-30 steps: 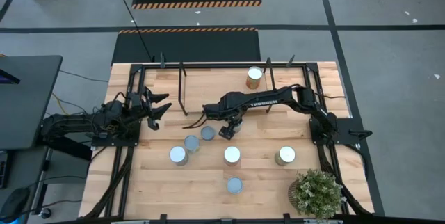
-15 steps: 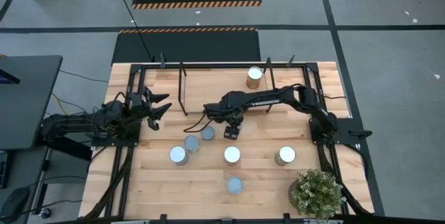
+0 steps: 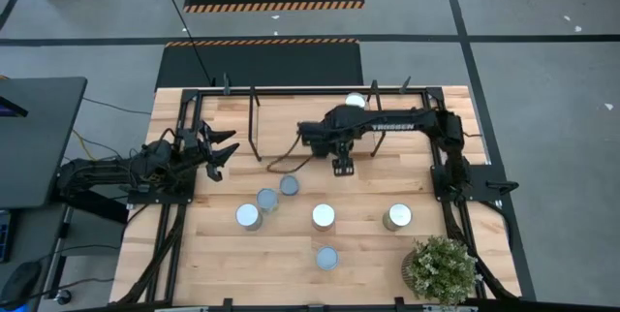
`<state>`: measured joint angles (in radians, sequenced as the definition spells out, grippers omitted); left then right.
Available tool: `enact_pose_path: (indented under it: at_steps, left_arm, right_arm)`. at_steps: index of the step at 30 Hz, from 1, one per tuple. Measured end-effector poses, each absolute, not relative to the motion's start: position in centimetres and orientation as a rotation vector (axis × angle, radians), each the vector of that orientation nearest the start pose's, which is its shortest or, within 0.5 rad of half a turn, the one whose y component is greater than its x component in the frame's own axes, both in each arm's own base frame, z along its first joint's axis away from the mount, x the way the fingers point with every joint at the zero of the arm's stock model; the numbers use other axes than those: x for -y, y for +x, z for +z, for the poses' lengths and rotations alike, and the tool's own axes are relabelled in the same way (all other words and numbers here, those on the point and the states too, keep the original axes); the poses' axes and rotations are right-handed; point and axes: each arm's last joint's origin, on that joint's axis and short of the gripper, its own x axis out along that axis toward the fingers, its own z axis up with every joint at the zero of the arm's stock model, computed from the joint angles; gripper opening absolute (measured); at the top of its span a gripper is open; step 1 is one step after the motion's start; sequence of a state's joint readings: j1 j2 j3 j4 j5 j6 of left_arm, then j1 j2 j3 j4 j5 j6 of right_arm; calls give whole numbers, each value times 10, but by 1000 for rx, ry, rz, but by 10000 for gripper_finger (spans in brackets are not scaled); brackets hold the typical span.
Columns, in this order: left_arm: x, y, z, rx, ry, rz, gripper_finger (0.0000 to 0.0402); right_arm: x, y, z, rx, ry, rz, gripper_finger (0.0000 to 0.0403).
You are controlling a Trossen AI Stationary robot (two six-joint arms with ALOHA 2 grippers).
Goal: Pick and place cans onto a shelf
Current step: Put the canned peaches on the shelf
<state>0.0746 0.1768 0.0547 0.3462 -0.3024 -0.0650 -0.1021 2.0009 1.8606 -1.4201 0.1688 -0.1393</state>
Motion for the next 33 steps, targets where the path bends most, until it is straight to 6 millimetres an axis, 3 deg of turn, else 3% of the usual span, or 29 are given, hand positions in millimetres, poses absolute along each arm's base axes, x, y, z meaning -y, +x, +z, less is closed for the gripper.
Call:
enact_pose_path:
  at_steps: [4, 11, 17, 23, 29, 33]
  left_arm:
    - [-16, 103, 201, 236, -90, 368, 204]
    - [-16, 103, 201, 235, -83, 369, 204]
    - [-16, 103, 201, 235, -81, 371, 204]
    - [-17, 102, 201, 235, -83, 389, 204]
    - [-17, 102, 201, 235, -83, 389, 204]
    - [-17, 102, 201, 233, -82, 389, 204]
  right_arm:
    - [64, 371, 282, -1551, -174, -132, 321]
    - [83, 338, 259, -1518, -152, -173, 321]
    - [95, 310, 252, -1474, -142, -199, 321]
    - [107, 309, 247, -1477, -110, -210, 327]
    - [112, 313, 231, -1552, -133, -186, 376]
    - [110, 312, 232, -1567, -151, -210, 395]
